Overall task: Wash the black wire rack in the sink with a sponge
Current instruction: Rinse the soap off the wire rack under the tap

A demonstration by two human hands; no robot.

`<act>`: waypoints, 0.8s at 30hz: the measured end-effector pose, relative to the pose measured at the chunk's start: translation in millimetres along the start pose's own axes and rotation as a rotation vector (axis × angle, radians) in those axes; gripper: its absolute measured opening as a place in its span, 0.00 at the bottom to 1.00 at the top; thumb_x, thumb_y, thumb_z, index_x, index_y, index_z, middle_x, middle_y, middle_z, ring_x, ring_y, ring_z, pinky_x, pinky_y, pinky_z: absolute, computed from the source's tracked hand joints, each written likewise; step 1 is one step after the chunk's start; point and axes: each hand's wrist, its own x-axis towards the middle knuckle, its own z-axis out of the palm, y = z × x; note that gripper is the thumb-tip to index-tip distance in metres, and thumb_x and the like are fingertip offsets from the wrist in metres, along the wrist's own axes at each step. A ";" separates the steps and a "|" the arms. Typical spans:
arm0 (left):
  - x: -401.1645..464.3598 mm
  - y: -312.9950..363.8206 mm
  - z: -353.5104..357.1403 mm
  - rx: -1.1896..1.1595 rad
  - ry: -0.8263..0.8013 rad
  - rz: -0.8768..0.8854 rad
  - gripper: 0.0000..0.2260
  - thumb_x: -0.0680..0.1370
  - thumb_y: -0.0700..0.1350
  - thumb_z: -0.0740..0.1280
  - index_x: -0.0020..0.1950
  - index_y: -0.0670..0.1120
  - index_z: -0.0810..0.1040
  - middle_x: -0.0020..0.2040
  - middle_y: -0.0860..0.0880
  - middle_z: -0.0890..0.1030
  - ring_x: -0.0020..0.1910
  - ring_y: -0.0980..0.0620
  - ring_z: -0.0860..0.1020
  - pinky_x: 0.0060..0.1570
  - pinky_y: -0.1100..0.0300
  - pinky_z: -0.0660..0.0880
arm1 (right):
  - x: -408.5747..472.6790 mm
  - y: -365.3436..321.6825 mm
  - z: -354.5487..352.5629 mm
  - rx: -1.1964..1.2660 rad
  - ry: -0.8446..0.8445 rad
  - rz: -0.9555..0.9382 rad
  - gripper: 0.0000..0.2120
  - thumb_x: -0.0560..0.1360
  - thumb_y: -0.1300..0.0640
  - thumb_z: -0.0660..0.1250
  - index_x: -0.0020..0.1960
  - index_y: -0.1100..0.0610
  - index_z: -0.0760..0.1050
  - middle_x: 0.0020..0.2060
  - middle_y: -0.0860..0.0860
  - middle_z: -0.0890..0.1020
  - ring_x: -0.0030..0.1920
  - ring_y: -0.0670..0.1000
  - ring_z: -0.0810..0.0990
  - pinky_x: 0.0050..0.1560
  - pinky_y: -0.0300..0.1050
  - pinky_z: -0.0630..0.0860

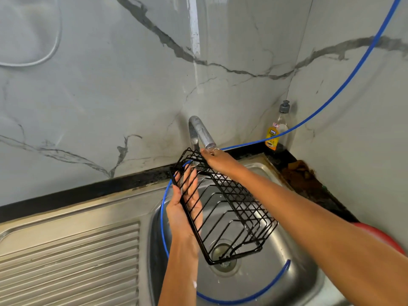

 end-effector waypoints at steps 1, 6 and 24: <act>0.7 -0.9 -2.0 -0.021 0.006 0.011 0.18 0.85 0.42 0.47 0.68 0.37 0.69 0.55 0.44 0.83 0.55 0.52 0.82 0.54 0.62 0.78 | -0.7 1.5 1.7 -0.023 -0.010 -0.010 0.25 0.81 0.42 0.51 0.71 0.56 0.66 0.66 0.56 0.73 0.66 0.56 0.71 0.59 0.43 0.66; 9.7 -1.4 -10.8 -0.153 0.059 0.025 0.18 0.85 0.42 0.47 0.62 0.38 0.74 0.57 0.43 0.82 0.56 0.52 0.81 0.56 0.62 0.77 | -4.7 8.9 2.1 -0.206 -0.071 -0.107 0.32 0.77 0.35 0.54 0.75 0.52 0.60 0.75 0.54 0.61 0.74 0.56 0.59 0.72 0.52 0.59; 4.5 14.3 -50.5 0.203 0.227 -0.088 0.18 0.81 0.56 0.57 0.64 0.46 0.76 0.57 0.47 0.78 0.45 0.54 0.77 0.43 0.64 0.75 | -13.1 -27.7 -20.4 -0.398 -0.277 -0.162 0.32 0.70 0.39 0.70 0.67 0.56 0.68 0.65 0.52 0.70 0.64 0.51 0.70 0.58 0.43 0.68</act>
